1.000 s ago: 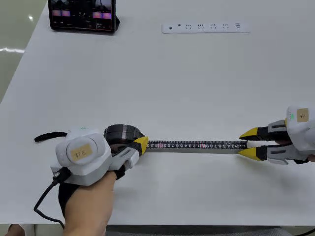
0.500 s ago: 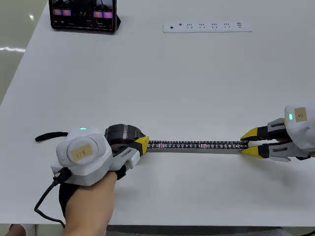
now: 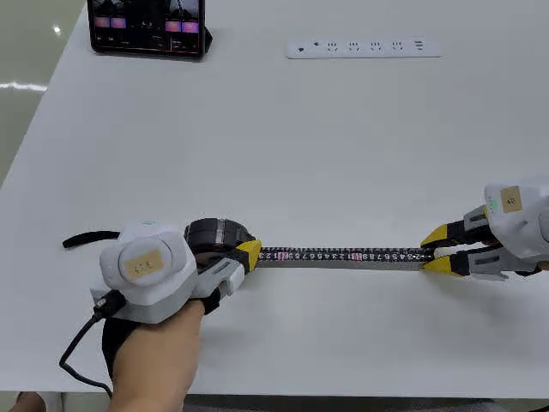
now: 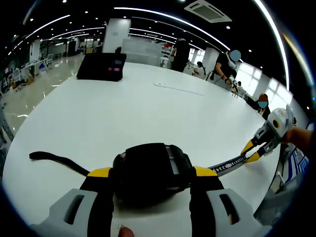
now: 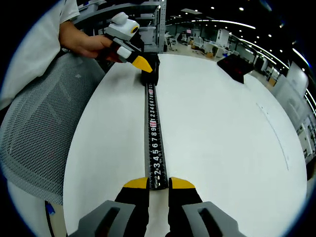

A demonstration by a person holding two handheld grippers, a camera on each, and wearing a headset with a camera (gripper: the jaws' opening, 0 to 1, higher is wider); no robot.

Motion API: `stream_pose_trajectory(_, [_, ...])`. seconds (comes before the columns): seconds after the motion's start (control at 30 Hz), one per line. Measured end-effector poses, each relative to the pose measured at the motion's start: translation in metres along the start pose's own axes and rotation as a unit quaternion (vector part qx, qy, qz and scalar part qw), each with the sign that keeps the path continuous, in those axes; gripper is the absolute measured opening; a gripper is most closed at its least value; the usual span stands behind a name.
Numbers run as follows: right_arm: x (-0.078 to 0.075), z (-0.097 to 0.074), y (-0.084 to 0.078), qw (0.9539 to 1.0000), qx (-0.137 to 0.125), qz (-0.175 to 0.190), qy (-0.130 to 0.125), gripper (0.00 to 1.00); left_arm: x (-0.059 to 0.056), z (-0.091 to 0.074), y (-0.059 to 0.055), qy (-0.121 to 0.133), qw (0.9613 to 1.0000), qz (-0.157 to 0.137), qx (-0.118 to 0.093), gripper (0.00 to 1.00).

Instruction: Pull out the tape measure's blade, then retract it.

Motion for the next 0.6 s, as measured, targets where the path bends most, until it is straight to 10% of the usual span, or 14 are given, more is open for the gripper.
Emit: stream_pose_trajectory(0.6, [-0.0006, 0.0076, 0.0093, 1.0000, 0.005, 0.001, 0.008, 0.10, -0.0011, 0.0000, -0.0014, -0.004, 1.0000, -0.003, -0.002, 0.57])
Point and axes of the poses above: the centre of the closed fingertips' face, and the gripper's own axes: z roughly forward along the fingers, x roughly to its left, y roughly out of its top, the point moved 5 cm from there along -z, roughly backward along the fingers, and after that the axes turned 7 degrees about y, right-handed, at the moved point
